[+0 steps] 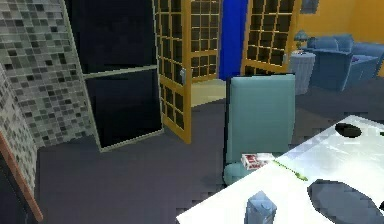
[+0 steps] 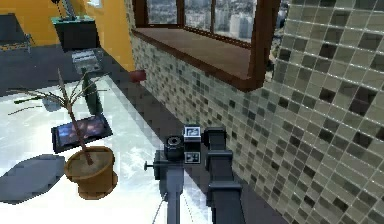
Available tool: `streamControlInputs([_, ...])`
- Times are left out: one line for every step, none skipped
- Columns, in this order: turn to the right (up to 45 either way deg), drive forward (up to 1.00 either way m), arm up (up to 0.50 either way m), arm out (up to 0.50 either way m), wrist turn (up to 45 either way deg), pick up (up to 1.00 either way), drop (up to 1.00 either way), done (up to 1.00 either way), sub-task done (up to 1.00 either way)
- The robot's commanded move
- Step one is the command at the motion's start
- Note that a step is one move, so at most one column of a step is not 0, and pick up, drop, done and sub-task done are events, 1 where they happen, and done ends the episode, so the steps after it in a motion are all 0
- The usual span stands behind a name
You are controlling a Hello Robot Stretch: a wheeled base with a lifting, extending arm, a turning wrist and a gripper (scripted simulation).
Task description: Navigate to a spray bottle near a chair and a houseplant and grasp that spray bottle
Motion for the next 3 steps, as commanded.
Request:
streamControlInputs([0.0, 0.0, 0.0, 0.0, 45.0, 0.0, 0.0, 0.0, 0.0])
streamControlInputs([0.0, 0.0, 0.0, 0.0, 45.0, 0.0, 0.0, 0.0, 0.0])
streamControlInputs([0.0, 0.0, 0.0, 0.0, 45.0, 0.0, 0.0, 0.0, 0.0])
